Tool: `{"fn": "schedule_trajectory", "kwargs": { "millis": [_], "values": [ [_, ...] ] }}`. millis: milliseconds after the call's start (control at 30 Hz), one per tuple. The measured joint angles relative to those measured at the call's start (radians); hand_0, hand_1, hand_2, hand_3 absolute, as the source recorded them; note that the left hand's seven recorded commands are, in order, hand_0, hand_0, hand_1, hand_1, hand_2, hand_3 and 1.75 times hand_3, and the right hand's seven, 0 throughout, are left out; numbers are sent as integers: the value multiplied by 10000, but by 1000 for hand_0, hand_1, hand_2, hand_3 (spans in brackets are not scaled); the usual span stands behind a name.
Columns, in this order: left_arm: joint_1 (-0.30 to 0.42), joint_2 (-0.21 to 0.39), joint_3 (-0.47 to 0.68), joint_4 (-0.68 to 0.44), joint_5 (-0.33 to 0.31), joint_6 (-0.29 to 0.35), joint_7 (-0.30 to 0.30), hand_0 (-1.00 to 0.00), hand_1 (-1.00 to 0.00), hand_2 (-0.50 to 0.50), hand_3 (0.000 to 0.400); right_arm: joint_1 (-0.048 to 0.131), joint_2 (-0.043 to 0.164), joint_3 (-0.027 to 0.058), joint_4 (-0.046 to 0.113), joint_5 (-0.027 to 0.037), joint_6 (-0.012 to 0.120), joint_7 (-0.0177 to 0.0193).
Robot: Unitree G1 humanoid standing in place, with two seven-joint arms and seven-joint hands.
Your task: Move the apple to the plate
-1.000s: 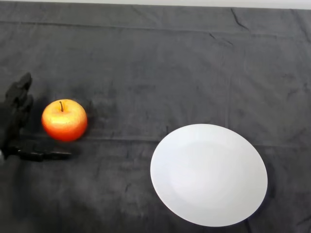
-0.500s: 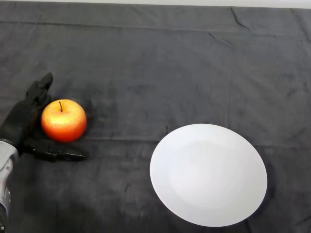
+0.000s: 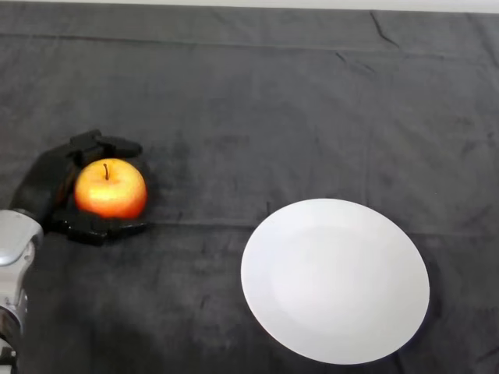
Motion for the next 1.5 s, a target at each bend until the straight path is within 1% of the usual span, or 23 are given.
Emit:
{"fn": "schedule_trajectory", "kwargs": {
  "millis": [167,267,500,633,733,933,1033,1100,1167,1367,1500],
  "values": [
    [-40,0,-183,-34,94,0,160,-1000,-1000,0,400,0,-1,0,0,0,0,0],
    [-40,-15,-249,-265,357,0,371,-1000,-1000,0,400,0,-2,-1,0,0,0,0],
    [-43,-197,-313,-1169,470,-195,928,-1000,-1000,0,400,0,-8,-2,-3,0,0,0],
    [-41,-288,-359,-1689,737,-300,1233,-1000,-1000,0,400,-1,-8,-3,-6,0,0,0],
    [-41,-355,-574,-2118,760,-313,1427,-1000,-1000,0,400,-1,-10,-3,-9,0,1,0],
    [-33,-904,-824,-2906,968,-322,1771,-1000,-1000,0,400,-1,-12,-3,-19,0,3,0],
    [-15,-1154,-1203,-3515,1159,-320,1942,-1000,-1000,0,400,-1,-14,-3,-32,0,5,0],
    [2,-1304,-1461,-3820,1172,-316,2056,-1000,-1000,0,400,-1,-14,-3,-45,0,6,0],
    [40,-1420,-1669,-4087,1172,-312,2114,-1000,-1000,0,400,0,-14,-3,-61,1,6,0],
    [143,-1504,-2143,-4534,1169,-257,2120,-1000,-1000,0,400,0,-15,-4,-90,0,12,0],
    [338,-1551,-2437,-4975,1164,-29,2118,-1000,-1000,0,400,-1,-14,-3,-116,0,16,0]
  ]
}}
